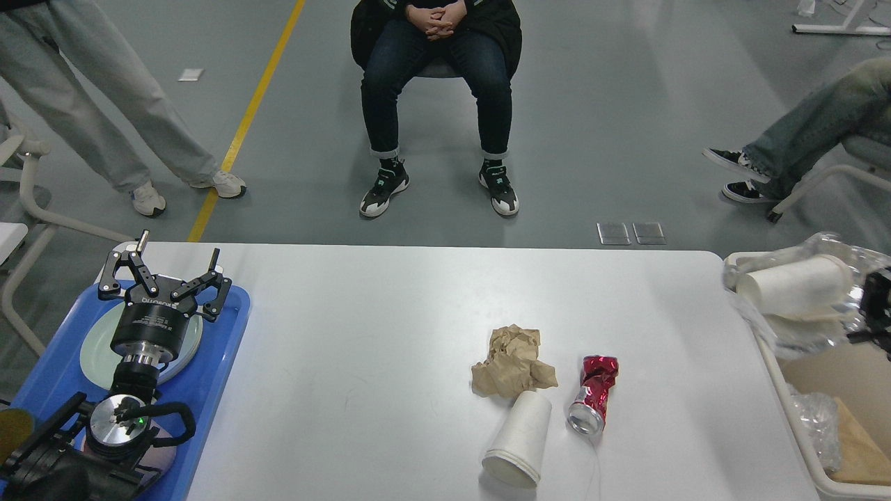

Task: Tidy desktop
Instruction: 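Lower the foil tray into the bin and release it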

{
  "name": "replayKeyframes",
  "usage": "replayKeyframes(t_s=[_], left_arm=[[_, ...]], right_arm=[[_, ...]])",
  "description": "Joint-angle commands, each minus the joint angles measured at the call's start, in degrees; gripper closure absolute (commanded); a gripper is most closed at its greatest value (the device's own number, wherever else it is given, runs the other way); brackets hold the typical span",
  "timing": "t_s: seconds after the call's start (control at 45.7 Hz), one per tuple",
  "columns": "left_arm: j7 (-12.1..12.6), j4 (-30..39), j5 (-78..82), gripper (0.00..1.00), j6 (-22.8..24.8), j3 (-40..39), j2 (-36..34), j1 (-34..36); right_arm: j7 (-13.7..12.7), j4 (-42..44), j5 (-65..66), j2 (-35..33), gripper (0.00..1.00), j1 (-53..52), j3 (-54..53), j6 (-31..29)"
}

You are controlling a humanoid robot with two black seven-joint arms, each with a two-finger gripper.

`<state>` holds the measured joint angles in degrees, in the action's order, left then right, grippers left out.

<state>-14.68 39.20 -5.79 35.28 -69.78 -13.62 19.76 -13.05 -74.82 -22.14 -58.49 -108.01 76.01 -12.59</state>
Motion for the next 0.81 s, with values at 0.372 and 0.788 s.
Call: replayKeyframes(t_s=[0.372,0.788], left_arm=[[0.0,0.0,-0.01,0.04,-0.03,0.0,0.0,0.02],[0.0,0.0,-0.01,0.04,-0.03,0.0,0.0,0.02]], right_arm=[[-0.22,41.76,4.65,9.52,1.0,54.12,-33.82,-0.42],[-0.3,65.59,8.51,28.6,1.0,71.36,-34.62,3.7]])
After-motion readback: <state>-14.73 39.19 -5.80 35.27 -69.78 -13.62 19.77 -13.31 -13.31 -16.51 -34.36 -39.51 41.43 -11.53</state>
